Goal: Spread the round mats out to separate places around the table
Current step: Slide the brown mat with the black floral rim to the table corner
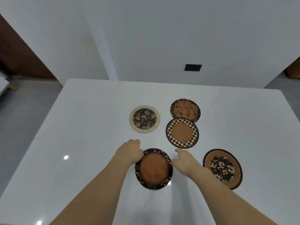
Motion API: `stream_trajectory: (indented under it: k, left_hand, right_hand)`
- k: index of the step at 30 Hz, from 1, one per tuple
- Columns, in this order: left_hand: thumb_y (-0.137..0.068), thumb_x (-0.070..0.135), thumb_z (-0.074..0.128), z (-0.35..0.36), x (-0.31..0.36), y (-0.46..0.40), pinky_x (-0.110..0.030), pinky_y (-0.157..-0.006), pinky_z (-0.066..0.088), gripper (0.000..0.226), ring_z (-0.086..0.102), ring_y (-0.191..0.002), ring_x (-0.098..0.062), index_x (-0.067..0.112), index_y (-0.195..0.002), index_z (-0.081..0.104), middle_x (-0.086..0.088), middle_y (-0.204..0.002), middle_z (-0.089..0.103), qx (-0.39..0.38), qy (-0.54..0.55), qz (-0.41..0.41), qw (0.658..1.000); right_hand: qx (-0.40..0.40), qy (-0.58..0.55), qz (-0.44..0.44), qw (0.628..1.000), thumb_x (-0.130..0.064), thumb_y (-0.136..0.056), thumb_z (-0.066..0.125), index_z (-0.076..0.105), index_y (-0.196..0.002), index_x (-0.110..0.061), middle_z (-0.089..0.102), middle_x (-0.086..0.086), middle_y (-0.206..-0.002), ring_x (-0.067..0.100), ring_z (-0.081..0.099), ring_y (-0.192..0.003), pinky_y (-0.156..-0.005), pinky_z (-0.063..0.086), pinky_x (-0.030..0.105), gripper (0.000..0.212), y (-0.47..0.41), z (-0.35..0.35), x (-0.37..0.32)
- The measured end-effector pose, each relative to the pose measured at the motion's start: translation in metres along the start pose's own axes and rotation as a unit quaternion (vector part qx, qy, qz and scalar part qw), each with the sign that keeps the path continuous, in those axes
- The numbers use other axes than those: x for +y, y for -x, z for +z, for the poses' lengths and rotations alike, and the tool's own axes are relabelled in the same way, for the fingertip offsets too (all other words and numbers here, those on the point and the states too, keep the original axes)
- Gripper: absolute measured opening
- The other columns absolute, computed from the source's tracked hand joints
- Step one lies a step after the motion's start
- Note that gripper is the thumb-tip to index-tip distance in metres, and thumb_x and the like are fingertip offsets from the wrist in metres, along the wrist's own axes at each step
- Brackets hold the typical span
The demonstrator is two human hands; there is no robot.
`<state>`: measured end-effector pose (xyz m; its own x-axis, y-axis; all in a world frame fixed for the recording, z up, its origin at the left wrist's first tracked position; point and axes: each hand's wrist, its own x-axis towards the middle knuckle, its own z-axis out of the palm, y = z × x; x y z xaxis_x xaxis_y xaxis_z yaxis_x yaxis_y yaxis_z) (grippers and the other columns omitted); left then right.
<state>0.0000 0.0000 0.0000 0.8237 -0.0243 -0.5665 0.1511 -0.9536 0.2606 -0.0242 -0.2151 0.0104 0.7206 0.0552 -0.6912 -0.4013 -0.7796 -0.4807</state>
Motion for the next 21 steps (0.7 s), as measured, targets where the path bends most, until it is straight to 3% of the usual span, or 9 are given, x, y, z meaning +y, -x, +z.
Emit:
stream_trajectory:
  k: [4,6,9,11,14,15,18,21]
  left_hand:
    - [-0.090,0.026,0.045,0.024,-0.002,-0.011,-0.031,-0.072,0.044,0.024,0.056,-0.093,-0.022,0.011,-0.107,0.053,-0.007,-0.112,0.061,-0.031,0.042,-0.060,0.997]
    - [-0.087,0.023,0.045,0.034,-0.004,-0.014,-0.030,-0.069,0.042,0.016,0.057,-0.090,-0.023,0.013,-0.096,0.052,-0.006,-0.105,0.062,-0.036,0.062,-0.090,0.993]
    - [-0.085,0.020,0.046,0.041,-0.004,-0.018,-0.030,-0.065,0.039,0.010,0.055,-0.086,-0.022,0.013,-0.090,0.050,-0.005,-0.097,0.061,-0.011,0.091,-0.117,0.989]
    - [-0.083,0.016,0.046,0.048,-0.004,-0.020,-0.028,-0.057,0.036,0.004,0.054,-0.078,-0.021,0.014,-0.080,0.048,-0.004,-0.084,0.058,0.004,0.118,-0.130,0.984]
    - [-0.080,0.008,0.045,0.054,-0.004,-0.023,-0.027,-0.049,0.030,0.015,0.051,-0.069,-0.020,0.014,-0.066,0.040,-0.009,-0.075,0.056,0.014,0.152,-0.142,0.978]
    - [-0.081,0.007,0.044,0.056,-0.004,-0.023,-0.027,-0.051,0.032,0.013,0.052,-0.071,-0.021,0.012,-0.069,0.044,-0.012,-0.081,0.059,0.019,0.162,-0.144,0.976]
    - [-0.086,0.007,0.042,0.059,-0.007,-0.023,-0.030,-0.063,0.041,0.013,0.056,-0.082,-0.024,0.004,-0.093,0.053,-0.011,-0.094,0.059,0.029,0.211,-0.150,0.965]
    - [-0.087,0.005,0.041,0.059,-0.007,-0.018,-0.029,-0.062,0.040,0.007,0.051,-0.074,-0.020,0.008,-0.083,0.046,-0.006,-0.081,0.053,0.033,0.247,-0.145,0.958]
  right_hand:
    - [-0.016,0.007,0.060,0.998,-0.017,-0.086,0.049,0.048,-0.120,-0.003,0.054,0.016,-0.121,0.028,0.053,-0.107,-0.082,0.043,0.031,0.037,-0.021,0.015,0.003]
    - [-0.007,0.000,0.084,0.996,-0.014,-0.085,0.049,0.050,-0.092,-0.008,0.056,0.012,-0.101,0.025,0.055,-0.089,-0.069,0.043,0.027,0.009,-0.028,0.025,0.006]
    - [0.034,-0.037,0.101,0.994,-0.009,-0.082,0.049,0.042,-0.073,-0.012,0.053,0.005,-0.079,0.019,0.053,-0.071,-0.050,0.035,0.024,0.012,-0.037,0.036,0.010]
    - [0.048,-0.061,0.115,0.990,-0.008,-0.081,0.049,0.046,-0.079,-0.008,0.052,0.004,-0.074,0.017,0.052,-0.066,-0.048,0.035,0.023,0.003,-0.040,0.041,0.010]
    - [0.055,-0.089,0.135,0.985,-0.006,-0.080,0.049,0.048,-0.085,-0.005,0.050,0.003,-0.067,0.014,0.048,-0.057,-0.045,0.032,0.023,0.005,-0.045,0.045,0.012]
    - [0.051,-0.101,0.133,0.985,-0.005,-0.080,0.048,0.047,-0.081,-0.006,0.049,0.003,-0.064,0.014,0.046,-0.055,-0.045,0.031,0.022,0.002,-0.046,0.046,0.013]
    - [0.039,-0.134,0.124,0.982,-0.001,-0.079,0.044,0.039,-0.063,-0.010,0.044,0.002,-0.060,0.014,0.041,-0.052,-0.045,0.030,0.023,0.019,-0.046,0.048,0.015]
    - [0.051,-0.161,0.099,0.981,0.002,-0.080,0.041,0.046,-0.070,-0.008,0.048,0.004,-0.067,0.014,0.043,-0.056,-0.049,0.033,0.024,0.015,-0.041,0.049,0.012]
